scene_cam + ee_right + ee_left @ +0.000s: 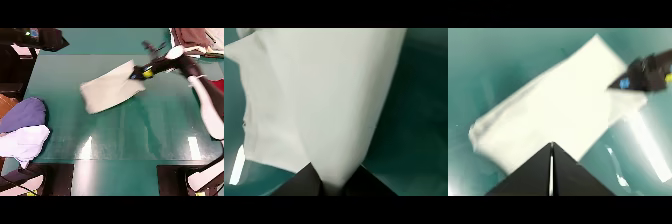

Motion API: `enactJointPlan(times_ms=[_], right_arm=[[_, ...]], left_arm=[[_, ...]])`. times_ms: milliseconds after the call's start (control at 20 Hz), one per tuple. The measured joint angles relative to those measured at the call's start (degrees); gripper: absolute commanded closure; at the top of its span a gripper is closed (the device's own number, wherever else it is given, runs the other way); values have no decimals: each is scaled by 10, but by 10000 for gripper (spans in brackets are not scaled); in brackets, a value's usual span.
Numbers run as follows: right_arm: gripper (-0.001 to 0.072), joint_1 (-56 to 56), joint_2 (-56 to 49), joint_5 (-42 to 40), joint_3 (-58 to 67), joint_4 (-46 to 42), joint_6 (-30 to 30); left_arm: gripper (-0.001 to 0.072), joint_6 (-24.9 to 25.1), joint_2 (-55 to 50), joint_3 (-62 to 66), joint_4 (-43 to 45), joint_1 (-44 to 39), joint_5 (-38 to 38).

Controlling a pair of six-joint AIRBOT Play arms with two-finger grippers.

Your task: Fold the shirts.

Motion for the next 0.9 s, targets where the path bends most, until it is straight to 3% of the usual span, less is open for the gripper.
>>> enactJointPlan(times_ms=[200,550,900], right_arm=[[688,-152,73,10,4,-55,10],[688,-405,120,6,5,-78,14],[688,-487,125,-28,25,-78,15]], left_arm=[[681,0,0,0,2,-44,14],[681,-2,0,0,-4,-77,31],[681,-5,0,0,-8,-81,48]])
